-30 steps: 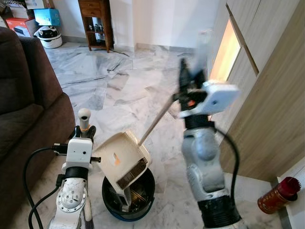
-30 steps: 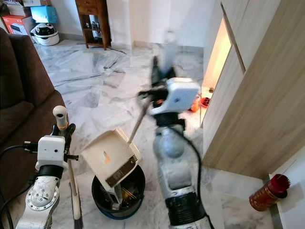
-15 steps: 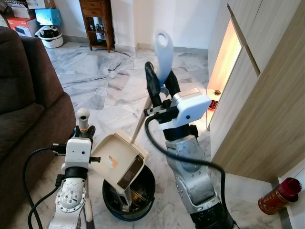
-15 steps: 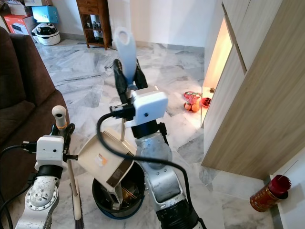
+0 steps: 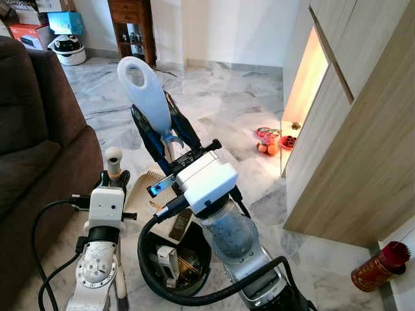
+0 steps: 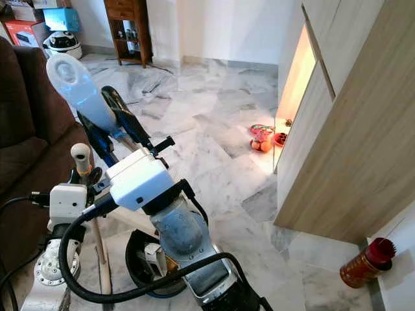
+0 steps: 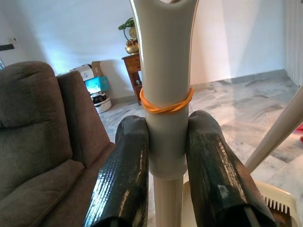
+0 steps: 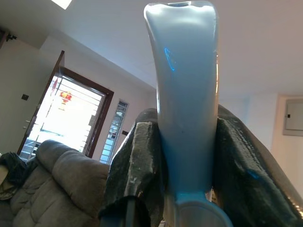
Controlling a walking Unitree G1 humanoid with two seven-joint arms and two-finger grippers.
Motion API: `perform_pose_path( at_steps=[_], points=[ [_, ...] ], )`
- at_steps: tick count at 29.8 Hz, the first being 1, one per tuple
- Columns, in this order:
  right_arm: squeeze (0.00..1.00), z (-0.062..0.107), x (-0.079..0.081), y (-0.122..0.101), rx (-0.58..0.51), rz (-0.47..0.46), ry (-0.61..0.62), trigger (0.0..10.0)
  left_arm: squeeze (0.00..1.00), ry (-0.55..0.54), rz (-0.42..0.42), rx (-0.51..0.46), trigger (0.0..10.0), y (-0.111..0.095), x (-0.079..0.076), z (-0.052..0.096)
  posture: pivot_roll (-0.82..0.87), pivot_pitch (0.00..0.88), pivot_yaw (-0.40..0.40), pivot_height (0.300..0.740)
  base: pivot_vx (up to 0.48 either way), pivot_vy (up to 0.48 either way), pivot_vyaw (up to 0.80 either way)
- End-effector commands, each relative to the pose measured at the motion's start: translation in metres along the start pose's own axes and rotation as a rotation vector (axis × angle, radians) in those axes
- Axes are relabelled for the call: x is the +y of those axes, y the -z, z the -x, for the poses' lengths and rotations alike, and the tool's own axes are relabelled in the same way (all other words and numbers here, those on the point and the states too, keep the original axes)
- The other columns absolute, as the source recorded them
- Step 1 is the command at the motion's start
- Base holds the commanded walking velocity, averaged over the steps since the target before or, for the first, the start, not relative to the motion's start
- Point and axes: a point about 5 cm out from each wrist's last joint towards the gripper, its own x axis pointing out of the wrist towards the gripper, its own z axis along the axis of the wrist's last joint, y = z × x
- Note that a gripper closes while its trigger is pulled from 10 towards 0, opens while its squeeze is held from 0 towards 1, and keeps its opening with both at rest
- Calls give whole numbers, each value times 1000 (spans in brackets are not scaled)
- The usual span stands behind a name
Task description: Sweep floor
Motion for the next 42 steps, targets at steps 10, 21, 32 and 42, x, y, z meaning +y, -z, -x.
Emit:
perform_pose_path(
  at_steps=[10,21,32,42],
  points=[
    [0,-5,10,-24,-133,41,-37,10000,0,7,-7,-61,10000,-10,0,-4,174,0,11,740,0,0,0],
    [0,-5,-3,-10,-57,108,48,10000,0,11,-4,-63,10000,-10,-3,-5,169,0,10,740,0,0,0],
    [0,2,-72,23,87,337,249,10000,0,12,-2,-68,10000,-10,-4,-7,169,0,7,740,0,0,0],
    [0,56,-140,65,370,437,505,10000,0,25,7,-66,10000,-8,-6,-7,164,0,4,740,0,0,0]
  ],
)
